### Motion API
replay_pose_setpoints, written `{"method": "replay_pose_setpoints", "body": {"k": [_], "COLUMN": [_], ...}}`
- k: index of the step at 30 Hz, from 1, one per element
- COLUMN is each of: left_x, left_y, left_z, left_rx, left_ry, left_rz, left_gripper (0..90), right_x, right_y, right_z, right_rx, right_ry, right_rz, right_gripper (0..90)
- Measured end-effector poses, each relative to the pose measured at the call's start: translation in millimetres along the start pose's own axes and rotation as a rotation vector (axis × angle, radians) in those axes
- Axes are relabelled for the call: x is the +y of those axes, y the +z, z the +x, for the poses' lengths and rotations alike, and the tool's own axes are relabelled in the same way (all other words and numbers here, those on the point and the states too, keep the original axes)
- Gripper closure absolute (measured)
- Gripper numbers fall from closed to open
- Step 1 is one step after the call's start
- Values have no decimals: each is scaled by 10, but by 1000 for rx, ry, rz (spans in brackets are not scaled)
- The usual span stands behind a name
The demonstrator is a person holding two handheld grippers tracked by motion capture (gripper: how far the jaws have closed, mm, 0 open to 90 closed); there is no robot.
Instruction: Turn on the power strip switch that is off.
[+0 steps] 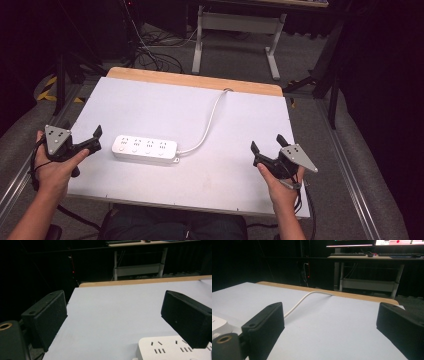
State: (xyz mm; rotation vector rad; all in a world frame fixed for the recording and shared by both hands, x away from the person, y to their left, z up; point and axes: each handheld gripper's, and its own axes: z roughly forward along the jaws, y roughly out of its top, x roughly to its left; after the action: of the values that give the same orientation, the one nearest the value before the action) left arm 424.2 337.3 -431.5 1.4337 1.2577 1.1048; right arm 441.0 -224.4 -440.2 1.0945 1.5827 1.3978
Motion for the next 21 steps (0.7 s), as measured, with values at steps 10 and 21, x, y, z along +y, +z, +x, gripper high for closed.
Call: {"method": "replay_pose_setpoints", "body": {"k": [10,21], "left_x": [1,2], "left_y": [4,-17], "left_z": [-7,5], "left_rx": [1,0], "left_ry": [-3,1], "left_rz": [-3,-4], "left_gripper": [98,466], "right_x": [-1,0], "right_y": [-1,-4], "right_z": [1,1], "right_rx": [-1,1], "right_ry": [1,2], "right_rz": [2,1], "right_gripper": [83,85]}}
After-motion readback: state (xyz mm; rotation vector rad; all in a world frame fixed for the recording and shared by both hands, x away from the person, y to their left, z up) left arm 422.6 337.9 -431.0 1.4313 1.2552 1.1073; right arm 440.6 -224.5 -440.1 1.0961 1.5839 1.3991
